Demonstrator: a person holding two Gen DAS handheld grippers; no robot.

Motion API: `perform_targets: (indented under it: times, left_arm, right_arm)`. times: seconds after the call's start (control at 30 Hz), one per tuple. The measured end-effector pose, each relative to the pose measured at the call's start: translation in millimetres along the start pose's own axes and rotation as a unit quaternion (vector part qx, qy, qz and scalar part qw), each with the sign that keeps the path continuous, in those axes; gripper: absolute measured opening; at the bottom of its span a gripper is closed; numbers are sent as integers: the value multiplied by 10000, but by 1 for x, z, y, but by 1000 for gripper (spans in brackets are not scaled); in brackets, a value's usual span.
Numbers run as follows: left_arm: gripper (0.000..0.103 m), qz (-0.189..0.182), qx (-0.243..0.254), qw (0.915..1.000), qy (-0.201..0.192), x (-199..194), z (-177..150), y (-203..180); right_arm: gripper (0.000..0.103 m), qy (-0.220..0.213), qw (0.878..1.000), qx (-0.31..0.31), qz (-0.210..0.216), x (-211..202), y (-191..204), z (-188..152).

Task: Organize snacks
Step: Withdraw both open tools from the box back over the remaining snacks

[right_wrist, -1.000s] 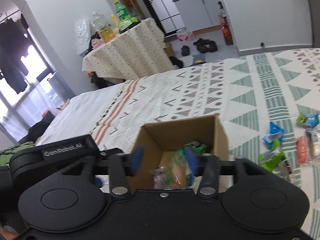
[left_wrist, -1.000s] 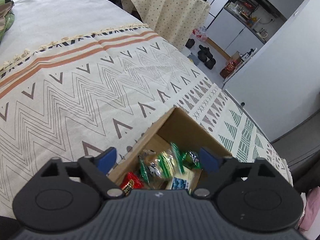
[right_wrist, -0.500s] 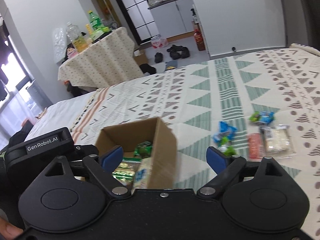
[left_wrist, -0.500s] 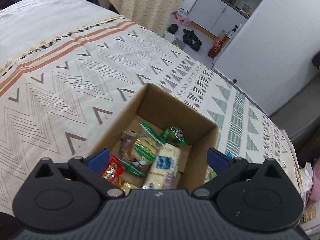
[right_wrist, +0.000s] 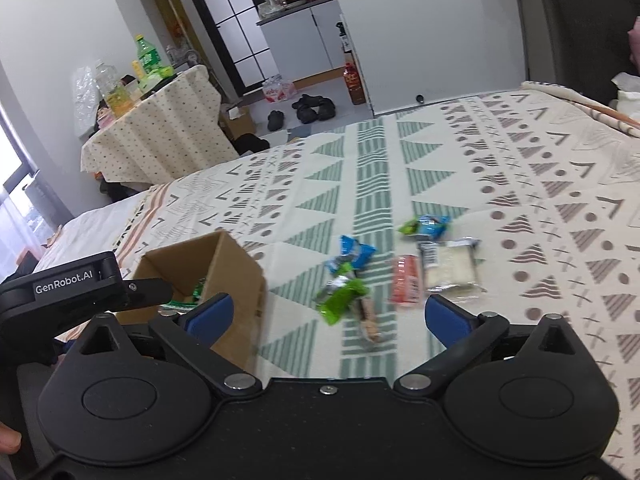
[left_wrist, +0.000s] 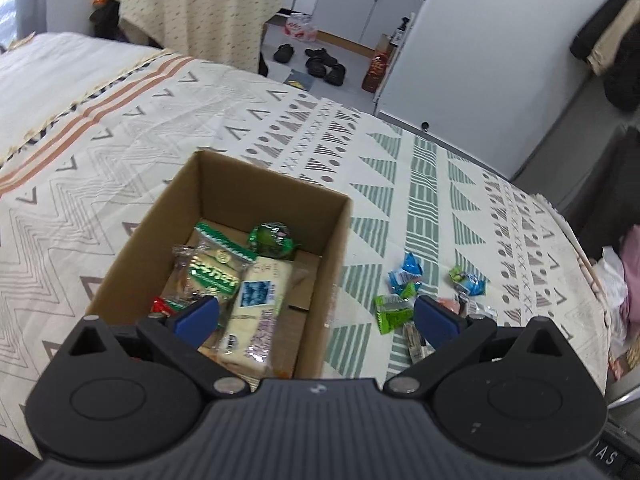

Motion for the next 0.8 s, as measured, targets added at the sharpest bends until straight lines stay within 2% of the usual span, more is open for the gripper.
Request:
perform_targets:
  times: [0.37, 0.47, 0.57, 0.8]
  left_arm:
    - [103, -235, 333, 9991, 126, 4, -14, -38]
    - [103, -329, 463, 9982, 194, 8, -21, -52]
    - [103, -394, 505, 9975, 295, 14, -30, -63]
    - [103, -280, 749, 9957, 474, 31, -42, -82]
  right_arm:
    - [103, 51, 9997, 126, -193, -10, -49, -5]
    - [103, 91, 9991, 56, -399, -10, -62, -6]
    - [103, 43, 9993, 68, -375, -11, -74, -8]
    - [103, -89, 9991, 316, -285, -9, -98, -11]
Point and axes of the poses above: each gripper's, at about its wrist camera, not at the fingertips, and x roughly the way its jaws point, y to its left, z to its top, the point moved 7 cm from there along x, roughly the way its jaws point, and after that the axes turned 2 degrees about y, right-handed, at the moved point
